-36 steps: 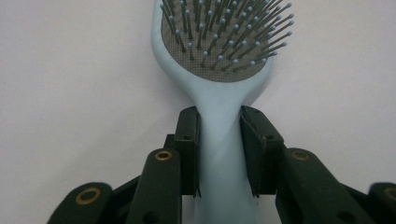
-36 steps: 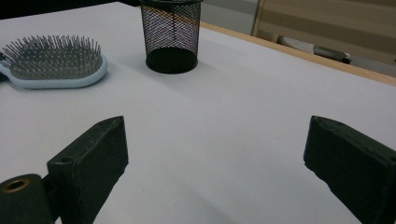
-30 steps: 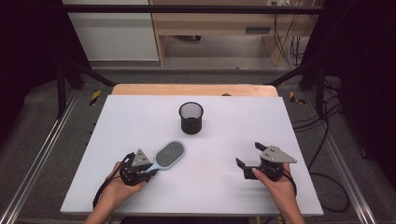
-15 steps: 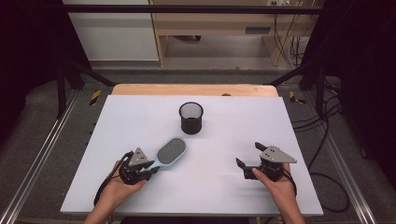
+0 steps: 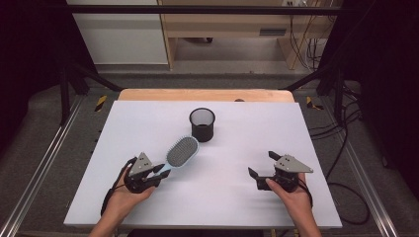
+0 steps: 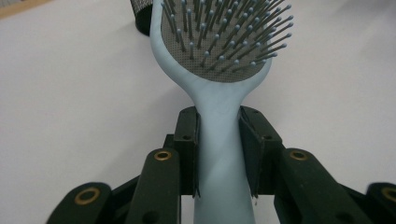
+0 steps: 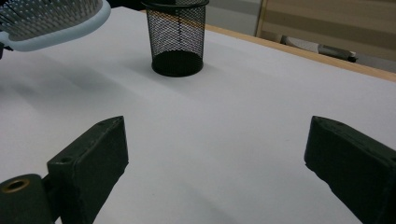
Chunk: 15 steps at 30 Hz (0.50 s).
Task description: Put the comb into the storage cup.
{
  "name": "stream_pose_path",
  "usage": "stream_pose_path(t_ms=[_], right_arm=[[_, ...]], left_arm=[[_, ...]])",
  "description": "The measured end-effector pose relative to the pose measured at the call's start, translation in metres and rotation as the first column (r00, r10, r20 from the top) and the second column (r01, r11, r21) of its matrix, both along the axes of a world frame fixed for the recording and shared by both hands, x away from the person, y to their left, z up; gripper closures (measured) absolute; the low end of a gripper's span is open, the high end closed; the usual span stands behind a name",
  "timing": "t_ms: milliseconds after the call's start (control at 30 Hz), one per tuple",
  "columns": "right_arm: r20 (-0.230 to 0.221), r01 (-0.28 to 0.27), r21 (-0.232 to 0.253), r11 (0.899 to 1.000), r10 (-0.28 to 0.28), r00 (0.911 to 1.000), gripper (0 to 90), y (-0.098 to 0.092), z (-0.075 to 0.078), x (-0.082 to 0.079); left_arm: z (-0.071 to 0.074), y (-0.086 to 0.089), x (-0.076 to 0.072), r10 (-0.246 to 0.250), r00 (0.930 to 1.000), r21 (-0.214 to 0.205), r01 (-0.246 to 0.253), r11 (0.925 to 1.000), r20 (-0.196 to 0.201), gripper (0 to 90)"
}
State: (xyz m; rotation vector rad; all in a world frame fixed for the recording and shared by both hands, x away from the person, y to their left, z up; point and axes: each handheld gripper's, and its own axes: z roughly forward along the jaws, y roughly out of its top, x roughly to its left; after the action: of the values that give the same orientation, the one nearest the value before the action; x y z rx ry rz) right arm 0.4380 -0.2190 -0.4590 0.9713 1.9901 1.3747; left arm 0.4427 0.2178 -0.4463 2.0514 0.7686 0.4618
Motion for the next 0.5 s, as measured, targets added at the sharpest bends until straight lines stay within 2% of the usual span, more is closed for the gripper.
stream_pose_path(t_ms=[67, 133, 167, 267, 400, 500], right_arm=[[-0.011, 0.005, 0.014, 1.000, -0.005, 0.9999, 6.4, 0.002, 0.001, -0.001], [-0.048, 0.030, 0.030, 0.999, -0.028, 0.9985, 7.0, 0.007, 0.002, -0.002], [-0.048, 0.030, 0.030, 0.999, -0.028, 0.9985, 7.0, 0.007, 0.002, -0.002], [-0.049, 0.023, 0.088, 0.996, -0.019, 0.9986, 6.2, 0.017, 0.011, -0.003], [-0.063, 0.001, 0.107, 0.994, 0.006, 0.9980, 5.6, 0.025, 0.019, -0.001], [-0.052, -0.024, 0.109, 0.994, 0.030, 0.9982, 5.4, 0.033, 0.028, 0.001]], left_arm=[[0.005, -0.002, -0.001, -0.009, 0.9996, -0.014, 0.009, 0.9999, 0.025, 69.4], [0.010, -0.005, 0.000, -0.010, 0.9989, -0.030, 0.012, 0.9995, 0.046, 69.3], [0.013, -0.007, 0.000, -0.012, 0.9985, -0.035, 0.014, 0.9993, 0.053, 69.3], [0.019, -0.013, 0.003, -0.031, 0.9970, -0.045, 0.035, 0.9984, 0.070, 69.4], [0.025, -0.020, 0.011, -0.040, 0.9961, -0.077, 0.046, 0.9960, 0.079, 69.4], [0.030, -0.025, 0.018, -0.038, 0.9949, -0.102, 0.048, 0.9936, 0.094, 69.4]])
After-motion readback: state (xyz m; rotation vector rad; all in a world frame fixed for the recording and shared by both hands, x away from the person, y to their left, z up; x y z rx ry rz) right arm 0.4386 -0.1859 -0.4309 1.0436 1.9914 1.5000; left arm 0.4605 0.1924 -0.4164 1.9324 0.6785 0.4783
